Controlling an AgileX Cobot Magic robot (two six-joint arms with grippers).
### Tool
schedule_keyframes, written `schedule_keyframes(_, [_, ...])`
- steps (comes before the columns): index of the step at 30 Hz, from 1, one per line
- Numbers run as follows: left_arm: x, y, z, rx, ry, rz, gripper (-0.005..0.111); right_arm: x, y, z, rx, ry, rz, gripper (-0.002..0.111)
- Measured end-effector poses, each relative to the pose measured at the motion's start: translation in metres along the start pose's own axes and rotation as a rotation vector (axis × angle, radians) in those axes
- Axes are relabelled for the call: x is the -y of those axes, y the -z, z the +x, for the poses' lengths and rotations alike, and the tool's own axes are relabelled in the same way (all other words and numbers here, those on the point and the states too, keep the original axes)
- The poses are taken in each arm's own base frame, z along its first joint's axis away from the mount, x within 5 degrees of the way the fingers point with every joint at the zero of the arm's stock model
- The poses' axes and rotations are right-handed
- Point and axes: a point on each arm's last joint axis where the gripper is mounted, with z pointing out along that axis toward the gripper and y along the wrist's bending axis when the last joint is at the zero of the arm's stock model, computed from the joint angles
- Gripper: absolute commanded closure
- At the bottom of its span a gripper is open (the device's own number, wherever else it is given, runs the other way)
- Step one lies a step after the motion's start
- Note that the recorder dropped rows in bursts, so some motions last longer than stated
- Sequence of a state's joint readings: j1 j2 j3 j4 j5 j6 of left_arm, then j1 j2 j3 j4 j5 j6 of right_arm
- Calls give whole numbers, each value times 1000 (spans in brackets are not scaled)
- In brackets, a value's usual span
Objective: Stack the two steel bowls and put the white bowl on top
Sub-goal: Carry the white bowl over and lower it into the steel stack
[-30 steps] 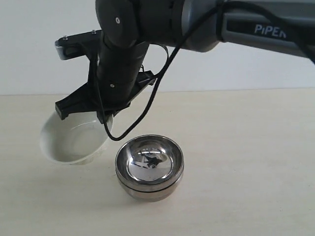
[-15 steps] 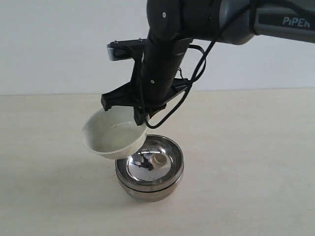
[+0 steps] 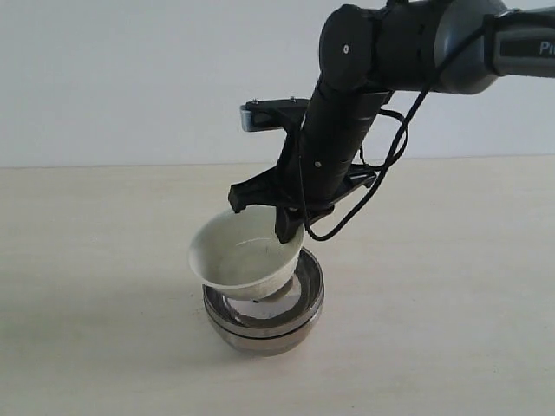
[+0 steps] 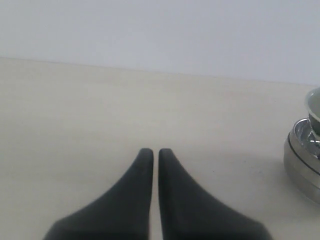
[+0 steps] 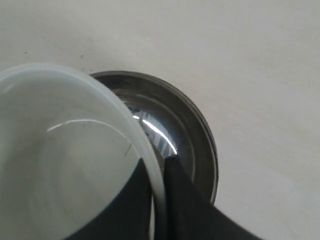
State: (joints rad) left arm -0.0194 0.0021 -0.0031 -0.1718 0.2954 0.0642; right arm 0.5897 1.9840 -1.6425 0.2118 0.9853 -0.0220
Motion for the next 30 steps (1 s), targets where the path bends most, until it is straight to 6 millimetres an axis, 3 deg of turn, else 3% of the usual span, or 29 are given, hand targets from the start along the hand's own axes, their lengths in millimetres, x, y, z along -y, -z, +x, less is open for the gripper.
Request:
schedule_keyframes(11, [0,0,0,0,0,0,103,4,-17,12,-25,2,4,108])
schedule_keyframes(30, [0,0,0,0,0,0,103,5,-18,11,-5,6,6,108])
